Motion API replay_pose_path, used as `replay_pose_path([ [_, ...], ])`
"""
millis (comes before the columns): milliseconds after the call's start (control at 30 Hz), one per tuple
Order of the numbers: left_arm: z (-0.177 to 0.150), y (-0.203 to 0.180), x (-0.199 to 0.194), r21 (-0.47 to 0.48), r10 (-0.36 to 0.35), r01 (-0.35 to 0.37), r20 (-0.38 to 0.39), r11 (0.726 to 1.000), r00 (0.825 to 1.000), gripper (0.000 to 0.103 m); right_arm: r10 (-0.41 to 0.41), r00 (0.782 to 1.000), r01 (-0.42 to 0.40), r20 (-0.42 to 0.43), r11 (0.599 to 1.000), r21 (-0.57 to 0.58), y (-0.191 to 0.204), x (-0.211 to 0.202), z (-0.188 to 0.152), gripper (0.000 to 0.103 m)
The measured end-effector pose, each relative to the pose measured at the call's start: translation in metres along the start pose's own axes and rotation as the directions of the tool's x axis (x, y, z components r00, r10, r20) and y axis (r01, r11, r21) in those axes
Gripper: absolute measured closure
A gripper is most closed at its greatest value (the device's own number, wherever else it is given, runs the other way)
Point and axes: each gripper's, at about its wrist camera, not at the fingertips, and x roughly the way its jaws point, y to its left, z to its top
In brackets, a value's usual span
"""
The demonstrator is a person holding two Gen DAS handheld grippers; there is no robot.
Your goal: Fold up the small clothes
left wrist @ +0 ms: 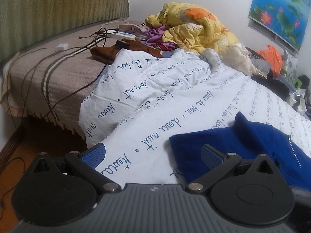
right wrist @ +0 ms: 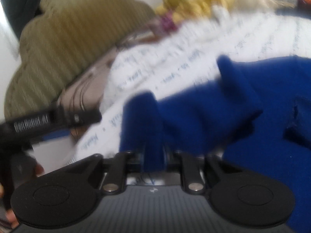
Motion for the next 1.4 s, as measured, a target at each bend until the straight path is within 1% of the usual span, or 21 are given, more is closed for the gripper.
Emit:
replay_pose_path([
  [133, -0.001, -0.003, 0.001, 0.007, 0.001, -0.001, -0.001, 1.000, 1.000, 0.000, -0.016, 0.996, 0.012, 0.091, 0.999, 0.042, -0.014, -0.037, 0.008, 0.094],
  [300, -0.007, -0.015, 0.004, 0.025, -0.029, 0.029, -0.032, 0.999, 0.999, 0.000, -0.066, 0.979, 0.041, 0.195, 0.990, 0.133, -0.045, -0.083, 0.020, 0.095],
  [367, -0.011, -0.023, 0.004, 0.043, -0.043, 0.045, -0.038, 0.998, 0.998, 0.000, -0.085, 0.970, 0.041, 0.228, 0.981, 0.189, -0.063, -0.103, 0.021, 0.095],
  [500, -0.016, -0.041, 0.005, 0.096, -0.076, 0.082, -0.060, 0.992, 0.995, 0.000, -0.101, 0.953, 0.005, 0.286, 0.948, 0.318, -0.098, -0.138, 0.018, 0.095],
  [567, -0.019, -0.050, 0.005, 0.128, -0.087, 0.095, -0.066, 0.987, 0.994, 0.000, -0.146, 0.939, 0.024, 0.312, 0.931, 0.365, -0.111, -0.154, 0.012, 0.095],
  [667, -0.023, -0.061, 0.004, 0.163, -0.097, 0.108, -0.070, 0.981, 0.993, 0.000, -0.241, 0.913, 0.086, 0.328, 0.901, 0.424, -0.131, -0.172, 0.004, 0.095],
  [700, -0.024, -0.065, 0.003, 0.171, -0.103, 0.114, -0.073, 0.979, 0.992, 0.000, -0.277, 0.903, 0.115, 0.328, 0.892, 0.438, -0.136, -0.176, 0.002, 0.095],
  [733, -0.025, -0.067, 0.003, 0.176, -0.109, 0.121, -0.076, 0.977, 0.991, 0.000, -0.324, 0.888, 0.159, 0.326, 0.882, 0.443, -0.140, -0.181, -0.001, 0.095],
  [833, -0.025, -0.074, 0.002, 0.192, -0.120, 0.133, -0.078, 0.972, 0.990, 0.000, -0.437, 0.837, 0.276, 0.328, 0.856, 0.437, -0.150, -0.195, -0.005, 0.095],
  [933, -0.026, -0.082, 0.000, 0.212, -0.134, 0.147, -0.077, 0.966, 0.988, 0.000, -0.501, 0.792, 0.346, 0.348, 0.839, 0.420, -0.154, -0.213, -0.008, 0.095],
  [1067, -0.028, -0.094, -0.003, 0.237, -0.155, 0.170, -0.079, 0.956, 0.985, 0.000, -0.589, 0.714, 0.466, 0.378, 0.803, 0.371, -0.148, -0.239, -0.008, 0.095],
  [1100, -0.029, -0.097, -0.003, 0.245, -0.160, 0.175, -0.081, 0.954, 0.984, 0.000, -0.600, 0.702, 0.487, 0.384, 0.798, 0.355, -0.147, -0.244, -0.008, 0.095],
  [1133, -0.031, -0.101, -0.003, 0.254, -0.165, 0.180, -0.081, 0.950, 0.983, 0.000, -0.598, 0.707, 0.494, 0.378, 0.800, 0.340, -0.147, -0.247, -0.008, 0.095],
  [1167, -0.033, -0.104, -0.003, 0.262, -0.167, 0.182, -0.082, 0.948, 0.983, 0.000, -0.581, 0.732, 0.480, 0.356, 0.811, 0.335, -0.149, -0.247, -0.008, 0.095],
  [1200, -0.034, -0.106, -0.003, 0.270, -0.167, 0.184, -0.083, 0.945, 0.982, 0.000, -0.556, 0.764, 0.451, 0.328, 0.823, 0.346, -0.152, -0.244, -0.009, 0.095],
  [1233, -0.036, -0.109, -0.003, 0.278, -0.169, 0.187, -0.085, 0.942, 0.982, 0.000, -0.528, 0.793, 0.411, 0.305, 0.832, 0.373, -0.157, -0.241, -0.014, 0.091],
  [1267, -0.037, -0.112, -0.003, 0.287, -0.173, 0.192, -0.090, 0.939, 0.981, 0.000, -0.492, 0.821, 0.355, 0.290, 0.837, 0.415, -0.162, -0.238, -0.020, 0.082],
  [1300, -0.038, -0.114, -0.003, 0.292, -0.177, 0.197, -0.093, 0.936, 0.980, 0.000, -0.451, 0.845, 0.282, 0.288, 0.832, 0.477, -0.171, -0.238, -0.028, 0.074],
  [1333, -0.040, -0.116, -0.003, 0.299, -0.180, 0.201, -0.095, 0.933, 0.979, 0.000, -0.405, 0.863, 0.188, 0.302, 0.812, 0.552, -0.179, -0.239, -0.037, 0.053],
  [1367, -0.040, -0.118, -0.004, 0.306, -0.182, 0.203, -0.095, 0.930, 0.979, 0.000, -0.350, 0.877, 0.071, 0.329, 0.772, 0.632, -0.190, -0.238, -0.046, 0.025],
  [1400, -0.041, -0.120, -0.004, 0.311, -0.183, 0.204, -0.096, 0.928, 0.979, 0.000, -0.289, 0.884, -0.055, 0.367, 0.715, 0.697, -0.199, -0.238, -0.057, 0.018],
])
